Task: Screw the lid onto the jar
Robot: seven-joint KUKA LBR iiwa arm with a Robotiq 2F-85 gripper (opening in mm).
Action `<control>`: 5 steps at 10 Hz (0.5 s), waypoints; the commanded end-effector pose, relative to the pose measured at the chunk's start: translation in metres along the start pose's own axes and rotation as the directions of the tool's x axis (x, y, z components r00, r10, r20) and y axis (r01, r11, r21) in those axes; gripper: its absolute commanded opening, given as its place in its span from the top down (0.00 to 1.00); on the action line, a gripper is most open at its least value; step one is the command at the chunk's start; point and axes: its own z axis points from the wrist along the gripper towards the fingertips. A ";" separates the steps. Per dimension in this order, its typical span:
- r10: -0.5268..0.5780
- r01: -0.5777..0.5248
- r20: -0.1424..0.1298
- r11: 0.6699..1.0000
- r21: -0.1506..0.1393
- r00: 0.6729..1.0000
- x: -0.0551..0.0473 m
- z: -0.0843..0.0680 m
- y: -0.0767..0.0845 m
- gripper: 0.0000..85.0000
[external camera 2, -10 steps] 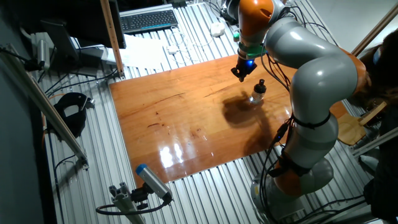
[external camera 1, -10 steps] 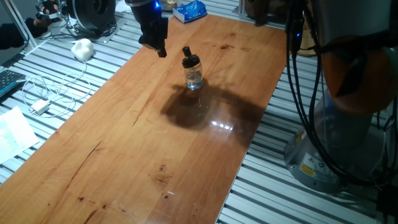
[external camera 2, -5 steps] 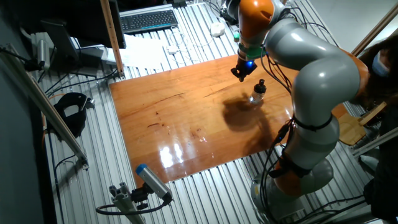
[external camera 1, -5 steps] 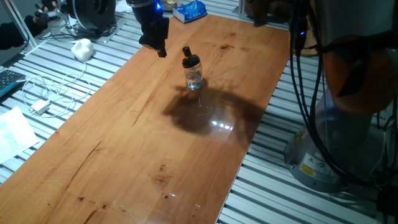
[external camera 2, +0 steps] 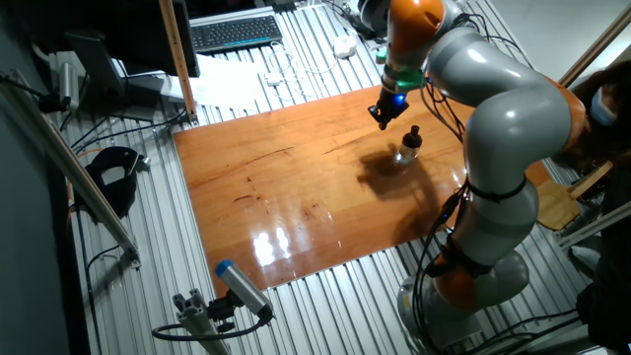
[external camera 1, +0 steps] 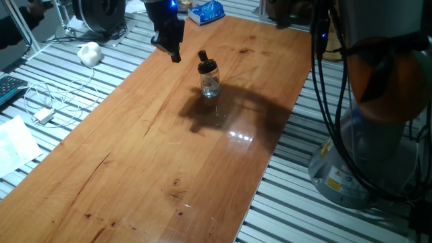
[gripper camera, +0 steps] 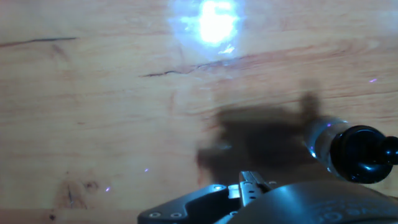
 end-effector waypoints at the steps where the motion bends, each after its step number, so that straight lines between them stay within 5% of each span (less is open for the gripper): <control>1: 0.022 -0.023 0.034 0.999 0.026 0.999 0.000 0.000 0.000 1.00; 4: 0.114 -0.115 0.060 0.993 0.015 0.992 0.000 0.000 0.000 1.00; 5: 0.129 -0.133 0.077 0.990 0.039 0.989 0.000 0.000 0.000 1.00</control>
